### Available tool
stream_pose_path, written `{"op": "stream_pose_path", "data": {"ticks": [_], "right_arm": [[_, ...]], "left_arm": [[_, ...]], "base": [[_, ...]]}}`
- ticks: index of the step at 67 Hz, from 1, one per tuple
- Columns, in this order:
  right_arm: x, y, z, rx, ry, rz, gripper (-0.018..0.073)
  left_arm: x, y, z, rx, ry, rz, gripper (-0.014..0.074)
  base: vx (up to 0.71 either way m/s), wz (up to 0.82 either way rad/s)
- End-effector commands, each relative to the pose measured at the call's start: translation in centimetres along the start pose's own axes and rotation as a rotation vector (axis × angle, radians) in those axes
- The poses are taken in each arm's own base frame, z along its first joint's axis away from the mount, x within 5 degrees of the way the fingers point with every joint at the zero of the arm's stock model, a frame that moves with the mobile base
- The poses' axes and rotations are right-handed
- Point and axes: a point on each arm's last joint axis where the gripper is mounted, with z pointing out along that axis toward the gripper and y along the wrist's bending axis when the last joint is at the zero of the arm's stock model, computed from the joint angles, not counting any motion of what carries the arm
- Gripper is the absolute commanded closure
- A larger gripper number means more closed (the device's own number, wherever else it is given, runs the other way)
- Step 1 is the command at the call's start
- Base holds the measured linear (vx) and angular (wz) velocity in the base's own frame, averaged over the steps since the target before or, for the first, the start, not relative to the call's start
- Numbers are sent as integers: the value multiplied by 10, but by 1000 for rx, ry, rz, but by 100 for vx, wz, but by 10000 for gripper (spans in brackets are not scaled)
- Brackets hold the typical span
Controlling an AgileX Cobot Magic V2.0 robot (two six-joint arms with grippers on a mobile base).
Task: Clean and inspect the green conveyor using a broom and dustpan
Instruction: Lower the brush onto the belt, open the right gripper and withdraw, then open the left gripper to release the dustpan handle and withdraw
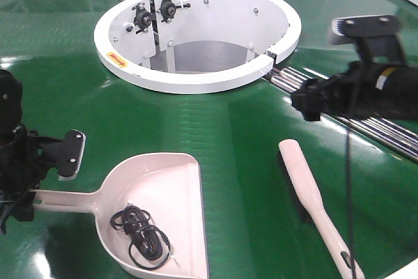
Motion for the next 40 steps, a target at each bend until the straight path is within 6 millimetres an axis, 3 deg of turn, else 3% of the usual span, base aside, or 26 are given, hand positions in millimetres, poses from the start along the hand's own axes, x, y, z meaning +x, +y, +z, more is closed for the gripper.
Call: {"op": "stream_pose_path", "data": {"ticks": [1,11,25,32,40], "right_arm": [[0,-1,-46,15,-197,-21,-31],[32,0,-88,15,-272,-21,-5],[67,1,-131,15,-393,-22,77],[76,2,-147,15,-435,-24,162],[79,2,-159,15,-480,-25,332]], "left_arm": [[-3,-2,-15,-38,-33,7,619],[-3,-2,-15,-38,-33,7,619],[-3,-2,-15,-38,-33,7,619],[-3,-2,-15,-38,-33,7,619],[-3,-2,-15,-38,-33,7,619]], "base": [[0,0],[0,0],[0,0],[0,0],[0,0]]}}
